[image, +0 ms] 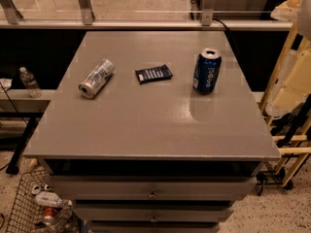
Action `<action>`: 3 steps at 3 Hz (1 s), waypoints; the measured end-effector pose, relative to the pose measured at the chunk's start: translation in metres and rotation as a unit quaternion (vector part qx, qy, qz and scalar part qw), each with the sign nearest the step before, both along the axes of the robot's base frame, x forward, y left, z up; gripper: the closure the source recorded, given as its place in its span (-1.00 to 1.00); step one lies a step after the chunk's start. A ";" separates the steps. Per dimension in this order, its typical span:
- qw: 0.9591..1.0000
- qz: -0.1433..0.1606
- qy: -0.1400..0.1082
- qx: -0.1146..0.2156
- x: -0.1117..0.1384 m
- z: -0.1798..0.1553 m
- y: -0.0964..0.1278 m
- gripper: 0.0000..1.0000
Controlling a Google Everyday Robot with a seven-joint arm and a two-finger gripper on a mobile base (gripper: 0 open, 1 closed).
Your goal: Knock pepsi can over
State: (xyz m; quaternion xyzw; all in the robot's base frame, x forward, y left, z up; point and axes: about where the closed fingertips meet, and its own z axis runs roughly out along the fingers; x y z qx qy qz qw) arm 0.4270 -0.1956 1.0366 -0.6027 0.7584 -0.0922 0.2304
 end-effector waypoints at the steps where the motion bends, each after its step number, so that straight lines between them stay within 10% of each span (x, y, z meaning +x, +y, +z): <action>1: 1.000 0.000 0.000 0.000 0.000 0.000 0.000 -1.00; 3: 0.992 -0.041 -0.033 0.114 0.046 -0.036 -0.013 -1.00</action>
Offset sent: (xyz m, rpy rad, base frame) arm 0.0705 -0.0166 -0.0332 0.2708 -0.1405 -0.1179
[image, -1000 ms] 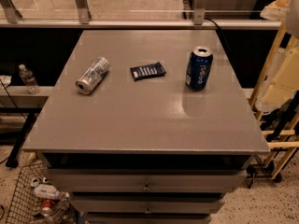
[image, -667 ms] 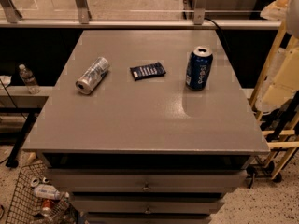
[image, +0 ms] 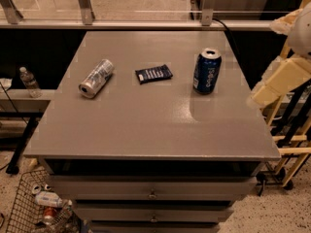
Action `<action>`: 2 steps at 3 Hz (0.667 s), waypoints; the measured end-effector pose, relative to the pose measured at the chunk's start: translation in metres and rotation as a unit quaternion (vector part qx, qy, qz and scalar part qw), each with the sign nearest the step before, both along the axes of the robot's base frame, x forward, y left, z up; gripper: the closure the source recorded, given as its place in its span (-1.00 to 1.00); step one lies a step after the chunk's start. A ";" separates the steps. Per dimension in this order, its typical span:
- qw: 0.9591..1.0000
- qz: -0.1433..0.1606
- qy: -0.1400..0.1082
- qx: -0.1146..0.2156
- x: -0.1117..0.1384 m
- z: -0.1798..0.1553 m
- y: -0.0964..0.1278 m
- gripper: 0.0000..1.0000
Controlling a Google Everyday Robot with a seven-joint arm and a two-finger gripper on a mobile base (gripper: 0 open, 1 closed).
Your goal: Knock pepsi can over
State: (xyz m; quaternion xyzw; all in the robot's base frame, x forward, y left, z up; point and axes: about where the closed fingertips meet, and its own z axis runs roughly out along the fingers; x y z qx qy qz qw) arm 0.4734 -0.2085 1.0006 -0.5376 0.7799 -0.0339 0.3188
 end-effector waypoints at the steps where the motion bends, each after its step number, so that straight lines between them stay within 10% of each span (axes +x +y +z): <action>1: 0.994 -0.037 -0.023 0.096 0.038 -0.024 -0.005 -1.00; 2: 0.983 -0.066 -0.056 0.164 0.075 -0.035 -0.010 -1.00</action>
Offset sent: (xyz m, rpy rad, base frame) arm 0.1231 -0.0230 -0.0485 0.5024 -0.1934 -0.2122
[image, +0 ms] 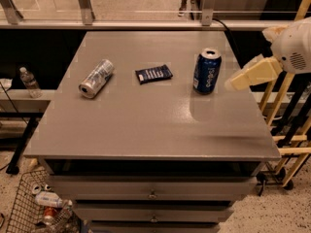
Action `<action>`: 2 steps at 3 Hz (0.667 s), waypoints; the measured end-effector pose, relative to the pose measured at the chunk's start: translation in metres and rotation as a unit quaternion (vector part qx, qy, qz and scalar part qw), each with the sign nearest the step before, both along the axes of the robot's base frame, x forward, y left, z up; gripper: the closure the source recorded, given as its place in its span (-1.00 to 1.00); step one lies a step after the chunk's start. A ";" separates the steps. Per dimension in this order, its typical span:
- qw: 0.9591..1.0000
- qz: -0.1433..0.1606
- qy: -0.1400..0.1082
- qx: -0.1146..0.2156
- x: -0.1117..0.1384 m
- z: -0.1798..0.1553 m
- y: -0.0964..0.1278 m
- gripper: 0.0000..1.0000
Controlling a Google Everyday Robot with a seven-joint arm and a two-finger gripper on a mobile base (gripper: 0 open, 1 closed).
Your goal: Knock pepsi can over
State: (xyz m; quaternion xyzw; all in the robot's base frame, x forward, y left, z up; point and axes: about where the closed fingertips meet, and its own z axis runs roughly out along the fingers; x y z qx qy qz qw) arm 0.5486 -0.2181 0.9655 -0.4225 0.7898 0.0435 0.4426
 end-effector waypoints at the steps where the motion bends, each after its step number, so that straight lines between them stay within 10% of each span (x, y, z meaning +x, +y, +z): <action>1: 0.999 -0.021 -0.010 0.037 0.027 -0.014 -0.004 -1.00; 2: 0.998 -0.021 -0.005 0.067 0.054 -0.034 0.003 -1.00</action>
Offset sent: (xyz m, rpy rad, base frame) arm 0.0728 -0.0004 -0.0469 0.1740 -0.0098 -0.0590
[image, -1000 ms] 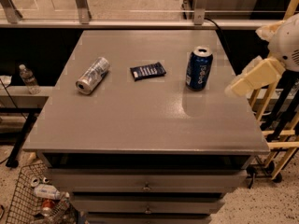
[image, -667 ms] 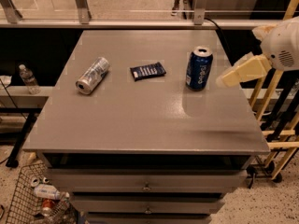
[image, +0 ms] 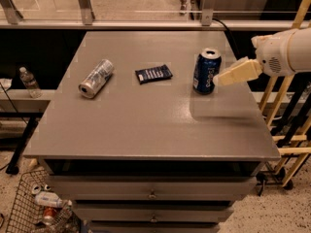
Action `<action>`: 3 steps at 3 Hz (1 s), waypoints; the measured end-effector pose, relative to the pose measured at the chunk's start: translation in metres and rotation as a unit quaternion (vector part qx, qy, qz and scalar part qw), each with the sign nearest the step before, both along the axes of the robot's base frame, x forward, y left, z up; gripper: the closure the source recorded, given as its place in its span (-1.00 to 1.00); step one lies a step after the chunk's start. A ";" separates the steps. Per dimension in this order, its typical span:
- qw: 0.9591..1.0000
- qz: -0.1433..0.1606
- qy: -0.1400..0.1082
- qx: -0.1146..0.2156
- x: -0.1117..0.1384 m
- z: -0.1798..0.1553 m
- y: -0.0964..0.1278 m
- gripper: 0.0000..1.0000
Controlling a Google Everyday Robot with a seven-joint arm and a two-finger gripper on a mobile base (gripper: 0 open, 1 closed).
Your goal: Knock pepsi can over
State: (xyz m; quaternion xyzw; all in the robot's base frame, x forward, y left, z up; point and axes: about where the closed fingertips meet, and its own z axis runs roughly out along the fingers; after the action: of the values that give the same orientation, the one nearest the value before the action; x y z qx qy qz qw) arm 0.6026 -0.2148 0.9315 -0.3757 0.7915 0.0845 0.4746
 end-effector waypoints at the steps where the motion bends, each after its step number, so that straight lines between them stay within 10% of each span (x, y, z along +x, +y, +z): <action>1: 1.000 0.007 0.007 0.012 0.012 -0.012 0.007 -1.00; 3: 0.998 0.037 -0.001 0.042 0.034 -0.028 0.028 -1.00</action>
Offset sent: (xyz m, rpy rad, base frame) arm 0.0324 0.0217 -0.0353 0.0950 0.0039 0.0439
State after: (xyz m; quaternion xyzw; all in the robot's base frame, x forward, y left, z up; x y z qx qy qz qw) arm 0.6361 -0.1868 0.9030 -0.3842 0.7722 0.1347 0.4878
